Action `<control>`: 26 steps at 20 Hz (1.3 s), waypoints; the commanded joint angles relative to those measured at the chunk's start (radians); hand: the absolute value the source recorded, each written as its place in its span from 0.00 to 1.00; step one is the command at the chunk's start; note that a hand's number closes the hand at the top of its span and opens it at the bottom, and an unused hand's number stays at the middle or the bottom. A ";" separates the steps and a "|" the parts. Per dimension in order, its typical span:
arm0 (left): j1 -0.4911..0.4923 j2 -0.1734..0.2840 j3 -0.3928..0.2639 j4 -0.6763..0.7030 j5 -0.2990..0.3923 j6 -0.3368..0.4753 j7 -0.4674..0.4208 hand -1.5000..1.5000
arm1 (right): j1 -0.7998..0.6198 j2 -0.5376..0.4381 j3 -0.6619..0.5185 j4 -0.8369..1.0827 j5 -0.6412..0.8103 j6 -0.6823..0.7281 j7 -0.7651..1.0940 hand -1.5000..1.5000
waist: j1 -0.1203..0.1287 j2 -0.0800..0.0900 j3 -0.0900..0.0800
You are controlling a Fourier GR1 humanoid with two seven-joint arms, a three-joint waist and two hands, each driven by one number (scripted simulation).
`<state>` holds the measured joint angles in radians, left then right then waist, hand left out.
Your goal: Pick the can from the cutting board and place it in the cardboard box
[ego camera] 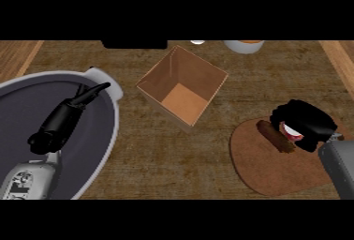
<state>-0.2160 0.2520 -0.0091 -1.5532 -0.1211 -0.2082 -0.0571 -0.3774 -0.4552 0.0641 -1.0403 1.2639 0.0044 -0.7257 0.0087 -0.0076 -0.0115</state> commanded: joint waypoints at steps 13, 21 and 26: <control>-0.076 -0.035 -0.073 0.045 -0.003 -0.050 -0.006 0.50 | -0.286 0.453 0.470 -0.208 -0.103 0.038 0.803 1.00 | 0.143 0.006 0.010; -0.122 -0.031 -0.043 0.086 -0.013 -0.027 -0.013 0.50 | -0.435 0.455 0.507 -0.306 -0.262 -0.129 1.323 1.00 | 0.105 0.011 0.009; -0.114 -0.038 -0.043 0.087 -0.015 -0.020 -0.002 0.50 | -0.627 0.455 0.545 -0.265 -0.305 -0.200 1.645 1.00 | 0.102 0.009 0.008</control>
<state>-0.3176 0.2151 -0.0610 -1.4778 -0.1317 -0.2380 -0.0644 -0.8828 -0.0017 0.5741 -1.3198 0.9968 -0.1499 0.6889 0.1194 0.0006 -0.0030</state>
